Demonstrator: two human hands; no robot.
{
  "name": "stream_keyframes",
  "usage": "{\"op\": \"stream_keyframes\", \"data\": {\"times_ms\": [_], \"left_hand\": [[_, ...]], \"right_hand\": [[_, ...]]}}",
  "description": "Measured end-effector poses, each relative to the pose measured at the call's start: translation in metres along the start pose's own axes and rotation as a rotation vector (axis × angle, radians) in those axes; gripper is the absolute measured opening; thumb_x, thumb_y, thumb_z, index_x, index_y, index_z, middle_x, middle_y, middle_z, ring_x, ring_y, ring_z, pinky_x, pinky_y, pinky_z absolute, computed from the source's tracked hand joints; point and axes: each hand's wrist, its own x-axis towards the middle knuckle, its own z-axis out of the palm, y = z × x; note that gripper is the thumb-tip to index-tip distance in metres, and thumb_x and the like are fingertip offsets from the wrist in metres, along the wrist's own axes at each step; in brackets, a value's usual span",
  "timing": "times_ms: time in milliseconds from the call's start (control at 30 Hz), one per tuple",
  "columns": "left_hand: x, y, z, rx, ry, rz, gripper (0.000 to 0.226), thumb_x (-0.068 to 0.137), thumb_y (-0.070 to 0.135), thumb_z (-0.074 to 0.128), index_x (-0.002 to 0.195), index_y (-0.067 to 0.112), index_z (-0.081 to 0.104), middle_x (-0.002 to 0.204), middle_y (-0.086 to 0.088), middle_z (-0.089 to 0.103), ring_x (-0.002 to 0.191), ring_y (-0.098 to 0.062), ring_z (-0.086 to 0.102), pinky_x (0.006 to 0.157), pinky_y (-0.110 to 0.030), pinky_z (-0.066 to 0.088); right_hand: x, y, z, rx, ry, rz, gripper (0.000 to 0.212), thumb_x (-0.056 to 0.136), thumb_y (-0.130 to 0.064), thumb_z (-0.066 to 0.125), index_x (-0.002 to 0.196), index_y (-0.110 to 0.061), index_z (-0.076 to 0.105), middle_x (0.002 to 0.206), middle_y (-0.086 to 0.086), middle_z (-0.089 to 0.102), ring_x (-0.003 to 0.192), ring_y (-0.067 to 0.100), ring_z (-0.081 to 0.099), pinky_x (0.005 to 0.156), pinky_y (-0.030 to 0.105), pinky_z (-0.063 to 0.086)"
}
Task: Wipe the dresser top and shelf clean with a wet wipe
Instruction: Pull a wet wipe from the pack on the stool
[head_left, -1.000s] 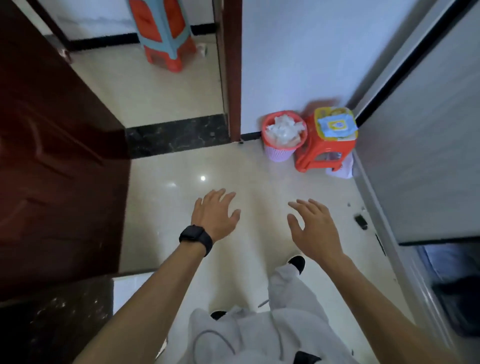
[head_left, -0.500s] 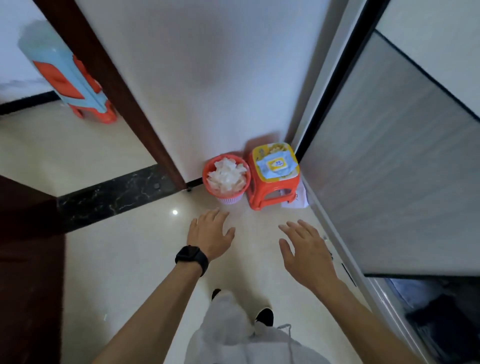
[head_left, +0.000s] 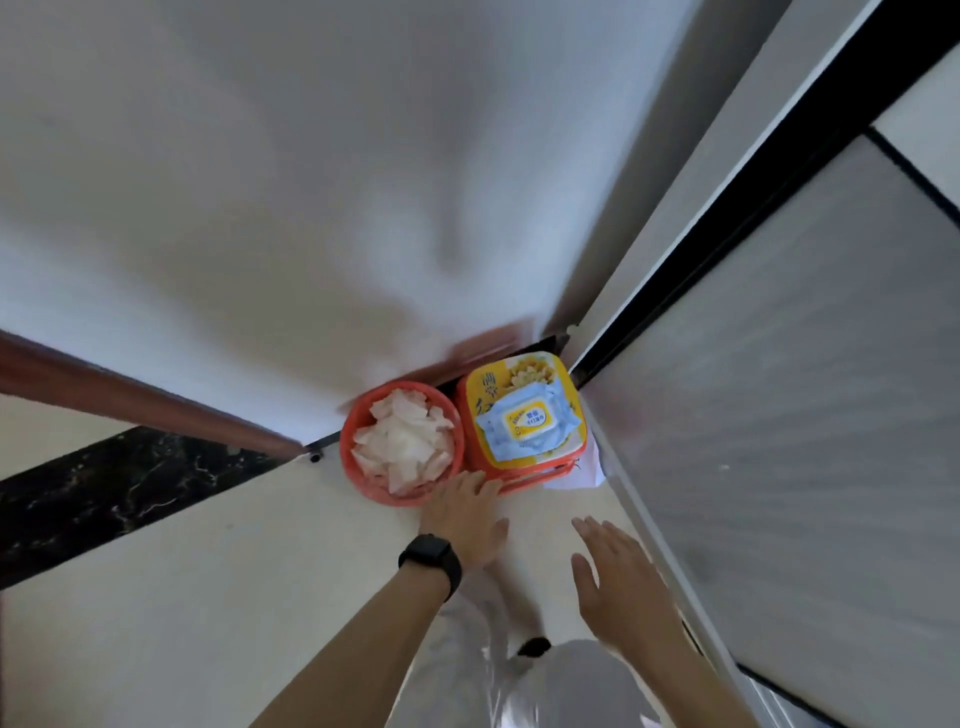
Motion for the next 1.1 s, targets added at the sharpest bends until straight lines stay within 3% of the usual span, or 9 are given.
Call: {"op": "stream_keyframes", "data": {"times_ms": [100, 200, 400, 467, 567, 700, 833, 933, 1100], "left_hand": [[0.068, -0.005, 0.008, 0.008, -0.01, 0.043, 0.056, 0.094, 0.045, 0.048, 0.145, 0.025, 0.038, 0.15, -0.001, 0.04, 0.14, -0.022, 0.032, 0.115, -0.038, 0.026], [0.138, -0.013, 0.025, -0.009, -0.022, 0.055, 0.055, 0.095, 0.045, 0.048, 0.146, 0.026, 0.037, 0.151, -0.004, 0.039, 0.139, -0.024, 0.034, 0.113, -0.038, 0.028], [0.251, -0.024, 0.077, 0.016, 0.044, 0.049, 0.056, 0.095, 0.036, 0.053, 0.146, 0.019, 0.036, 0.155, -0.01, 0.033, 0.141, -0.028, 0.032, 0.11, -0.039, 0.033], [0.28, -0.028, 0.101, 0.051, 0.037, 0.081, 0.057, 0.094, 0.033, 0.055, 0.146, 0.02, 0.036, 0.157, -0.011, 0.029, 0.144, -0.03, 0.026, 0.113, -0.043, 0.029], [0.313, -0.035, 0.131, 0.079, 0.041, 0.123, 0.058, 0.092, 0.034, 0.06, 0.145, 0.026, 0.038, 0.157, -0.011, 0.025, 0.144, -0.037, 0.023, 0.114, -0.049, 0.027], [0.336, -0.037, 0.146, 0.147, 0.053, 0.116, 0.051, 0.088, 0.034, 0.067, 0.131, 0.024, 0.042, 0.145, -0.022, 0.04, 0.121, -0.046, 0.045, 0.095, -0.055, 0.044], [0.342, -0.043, 0.152, 0.377, 0.076, 0.224, 0.029, 0.096, 0.031, 0.052, 0.118, 0.014, 0.046, 0.117, -0.029, 0.062, 0.083, -0.044, 0.064, 0.059, -0.045, 0.051], [0.342, -0.046, 0.118, 0.227, 0.083, 0.252, 0.033, 0.104, 0.033, 0.023, 0.125, 0.017, 0.045, 0.101, -0.014, 0.065, 0.068, -0.035, 0.061, 0.048, -0.036, 0.041], [0.366, -0.081, 0.087, 0.047, 0.352, 0.045, 0.053, 0.093, 0.003, 0.049, 0.144, 0.017, 0.041, 0.137, -0.016, 0.052, 0.118, -0.038, 0.051, 0.091, -0.047, 0.048]], "right_hand": [[0.068, 0.017, 0.018, -0.062, -0.032, 0.01, 0.045, 0.094, -0.029, 0.04, 0.131, -0.014, 0.062, 0.136, 0.001, 0.062, 0.123, 0.02, 0.061, 0.103, 0.026, 0.04], [0.136, 0.038, 0.045, -0.042, -0.219, 0.057, 0.055, 0.103, -0.027, 0.036, 0.156, -0.019, 0.023, 0.164, -0.004, 0.02, 0.149, 0.014, 0.023, 0.116, 0.026, 0.021], [0.244, 0.091, 0.123, -0.217, -0.348, -0.083, 0.081, 0.088, -0.008, 0.048, 0.158, -0.015, 0.008, 0.161, -0.006, -0.011, 0.154, 0.02, 0.003, 0.118, 0.045, 0.023], [0.27, 0.105, 0.149, -0.275, -0.336, -0.138, 0.084, 0.085, -0.01, 0.055, 0.158, -0.015, 0.013, 0.165, -0.001, 0.0, 0.153, 0.019, 0.008, 0.117, 0.048, 0.025], [0.29, 0.127, 0.186, -0.294, -0.296, -0.232, 0.085, 0.061, -0.006, 0.07, 0.143, -0.012, 0.05, 0.154, 0.006, 0.043, 0.141, 0.023, 0.043, 0.103, 0.052, 0.045], [0.289, 0.139, 0.204, -0.295, -0.144, -0.28, 0.077, 0.073, -0.006, 0.027, 0.148, -0.013, 0.044, 0.157, 0.002, 0.038, 0.145, 0.022, 0.035, 0.107, 0.052, 0.039], [0.292, 0.138, 0.2, -0.297, -0.188, -0.268, 0.077, 0.074, -0.011, 0.023, 0.148, -0.012, 0.044, 0.158, 0.004, 0.036, 0.145, 0.022, 0.036, 0.108, 0.053, 0.039], [0.294, 0.133, 0.193, -0.311, -0.225, -0.263, 0.073, 0.077, -0.012, 0.025, 0.147, -0.012, 0.046, 0.156, 0.004, 0.04, 0.142, 0.021, 0.041, 0.106, 0.052, 0.041], [0.309, 0.124, 0.185, -0.189, -0.147, -0.213, 0.052, 0.088, -0.02, 0.039, 0.137, -0.015, 0.056, 0.135, 0.003, 0.063, 0.122, 0.024, 0.06, 0.093, 0.039, 0.053]]}}
